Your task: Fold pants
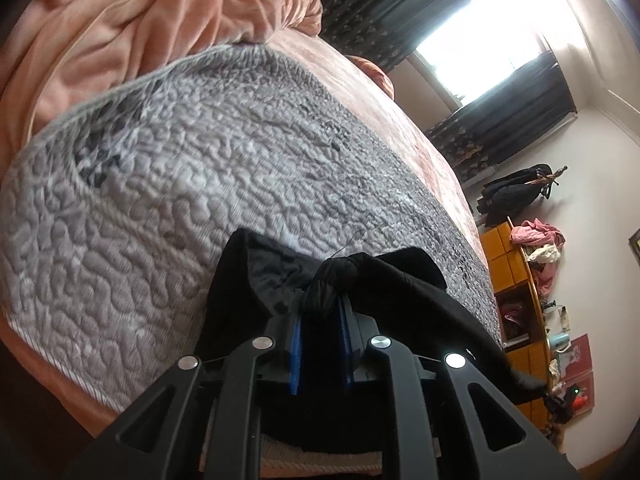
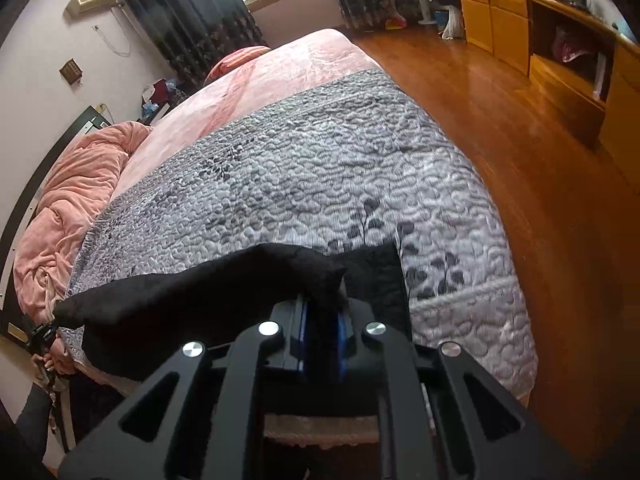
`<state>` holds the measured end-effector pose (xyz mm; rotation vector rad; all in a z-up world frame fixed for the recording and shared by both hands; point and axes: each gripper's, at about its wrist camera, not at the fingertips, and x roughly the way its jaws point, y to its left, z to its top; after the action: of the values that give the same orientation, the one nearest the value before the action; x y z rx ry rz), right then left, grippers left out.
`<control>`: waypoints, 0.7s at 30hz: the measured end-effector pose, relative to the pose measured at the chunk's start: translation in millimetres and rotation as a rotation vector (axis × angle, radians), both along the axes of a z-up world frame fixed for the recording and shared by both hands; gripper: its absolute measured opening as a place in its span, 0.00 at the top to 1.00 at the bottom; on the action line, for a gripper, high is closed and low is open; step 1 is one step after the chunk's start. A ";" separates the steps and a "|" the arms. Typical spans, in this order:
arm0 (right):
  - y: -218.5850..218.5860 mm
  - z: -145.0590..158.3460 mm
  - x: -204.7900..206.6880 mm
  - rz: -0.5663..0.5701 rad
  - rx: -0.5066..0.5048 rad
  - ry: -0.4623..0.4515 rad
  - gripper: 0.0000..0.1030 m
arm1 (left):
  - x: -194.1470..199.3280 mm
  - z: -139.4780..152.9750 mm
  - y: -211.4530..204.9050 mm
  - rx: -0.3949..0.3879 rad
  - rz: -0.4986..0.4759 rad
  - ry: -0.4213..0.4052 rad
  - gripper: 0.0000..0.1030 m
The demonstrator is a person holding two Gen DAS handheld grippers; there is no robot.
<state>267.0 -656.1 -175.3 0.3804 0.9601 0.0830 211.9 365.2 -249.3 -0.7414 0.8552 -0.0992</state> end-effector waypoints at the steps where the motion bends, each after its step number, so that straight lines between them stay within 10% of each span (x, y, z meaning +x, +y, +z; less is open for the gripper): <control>1: 1.6 -1.5 -3.6 -0.002 0.002 0.000 0.89 | -4.0 -5.2 -0.3 -0.004 -0.001 0.009 0.84; 16: 28.3 -35.7 -34.9 0.005 -0.022 0.056 0.82 | -39.8 -65.0 -9.9 0.044 0.024 0.191 0.77; 21: 17.7 -51.4 -42.8 -0.053 0.000 0.098 0.70 | -60.3 -74.4 -5.0 0.109 0.100 0.267 0.44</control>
<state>224.2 -638.3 -226.8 0.4130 1.0461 0.0165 151.6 360.2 -323.6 -0.7025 1.0668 0.1381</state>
